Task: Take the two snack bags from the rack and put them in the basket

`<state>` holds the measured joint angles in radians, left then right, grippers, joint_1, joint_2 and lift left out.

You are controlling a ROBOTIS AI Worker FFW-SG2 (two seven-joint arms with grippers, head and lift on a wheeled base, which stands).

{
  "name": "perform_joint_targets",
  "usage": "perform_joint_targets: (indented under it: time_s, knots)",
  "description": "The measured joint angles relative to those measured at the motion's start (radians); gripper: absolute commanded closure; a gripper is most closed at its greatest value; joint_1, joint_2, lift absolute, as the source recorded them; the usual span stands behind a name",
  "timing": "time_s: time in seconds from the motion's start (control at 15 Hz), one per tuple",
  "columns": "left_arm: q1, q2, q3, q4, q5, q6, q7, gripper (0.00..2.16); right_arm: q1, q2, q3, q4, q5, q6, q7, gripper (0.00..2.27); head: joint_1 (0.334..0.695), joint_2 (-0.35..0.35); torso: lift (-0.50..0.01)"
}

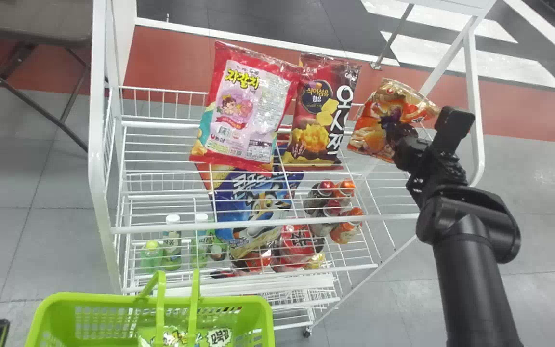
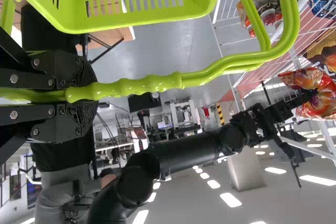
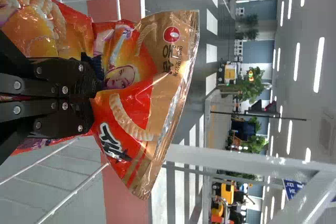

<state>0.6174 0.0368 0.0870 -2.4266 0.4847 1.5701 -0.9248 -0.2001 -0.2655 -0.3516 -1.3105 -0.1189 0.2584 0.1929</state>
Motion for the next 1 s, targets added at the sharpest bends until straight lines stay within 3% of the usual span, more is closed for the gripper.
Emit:
perform_joint_targets:
  time_s: [0.53, 0.73, 1.0]
  knots:
    - [-0.014, -0.004, -0.005, 0.000, 0.000, 0.000, -0.003, 1.36, 0.273, 0.021, -0.046, -0.478, -0.080, 0.180, -0.033, 2.25, 0.695, -0.350, -0.008]
    - [-0.013, -0.003, -0.004, -0.004, 0.002, 0.000, -0.009, 1.36, 0.369, 0.047, -0.086, -0.667, -0.143, 0.355, -0.027, 2.25, 0.695, -0.350, -0.008]
    - [-0.019, -0.007, -0.006, -0.006, 0.002, 0.000, -0.001, 1.36, 0.563, 0.107, -0.121, -0.963, -0.281, 0.683, 0.037, 2.25, 0.695, -0.350, -0.008]
